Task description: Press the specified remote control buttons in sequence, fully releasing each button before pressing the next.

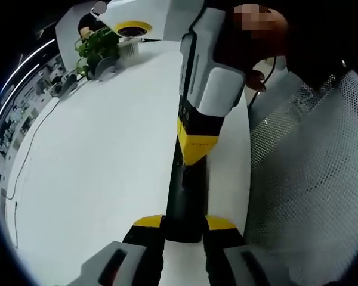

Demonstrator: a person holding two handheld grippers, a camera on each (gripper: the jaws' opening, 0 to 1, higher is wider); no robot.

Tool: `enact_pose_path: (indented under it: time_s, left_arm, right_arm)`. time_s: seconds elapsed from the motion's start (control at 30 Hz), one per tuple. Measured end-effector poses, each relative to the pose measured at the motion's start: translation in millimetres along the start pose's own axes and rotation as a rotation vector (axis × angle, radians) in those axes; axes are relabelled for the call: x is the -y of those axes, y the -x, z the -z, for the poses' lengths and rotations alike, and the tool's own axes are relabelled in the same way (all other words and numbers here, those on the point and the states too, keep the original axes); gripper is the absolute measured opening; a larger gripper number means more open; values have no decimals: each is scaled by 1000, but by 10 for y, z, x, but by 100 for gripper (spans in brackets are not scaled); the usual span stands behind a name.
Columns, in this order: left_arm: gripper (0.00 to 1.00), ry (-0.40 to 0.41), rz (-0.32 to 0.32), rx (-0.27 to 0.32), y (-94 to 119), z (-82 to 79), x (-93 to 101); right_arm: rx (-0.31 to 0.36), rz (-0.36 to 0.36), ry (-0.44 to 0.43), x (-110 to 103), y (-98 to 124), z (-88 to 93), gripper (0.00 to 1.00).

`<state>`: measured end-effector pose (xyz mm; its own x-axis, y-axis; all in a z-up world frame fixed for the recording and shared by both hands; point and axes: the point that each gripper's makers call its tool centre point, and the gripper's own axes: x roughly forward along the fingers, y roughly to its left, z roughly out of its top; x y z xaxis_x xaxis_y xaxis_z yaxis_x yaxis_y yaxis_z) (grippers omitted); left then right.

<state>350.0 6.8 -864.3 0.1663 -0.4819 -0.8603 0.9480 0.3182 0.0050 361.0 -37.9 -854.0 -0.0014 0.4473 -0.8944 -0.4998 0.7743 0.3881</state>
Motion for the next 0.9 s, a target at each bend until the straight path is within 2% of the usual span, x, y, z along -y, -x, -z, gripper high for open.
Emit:
enact_pose_path:
  time_s: [0.23,0.37,0.9]
  left_arm:
    - [25,0,-1,5,-2,-1,0]
    - [25,-5,1,7,-5,-2,-2]
    - [25,-12,3,15,-9,-12,3]
  right_arm:
    - [-40,-2,11,-26,-4,79,0]
    - [-44,-23,10,-61,-12,86,0]
    - [-78,-10,27,-42,-49,111,0]
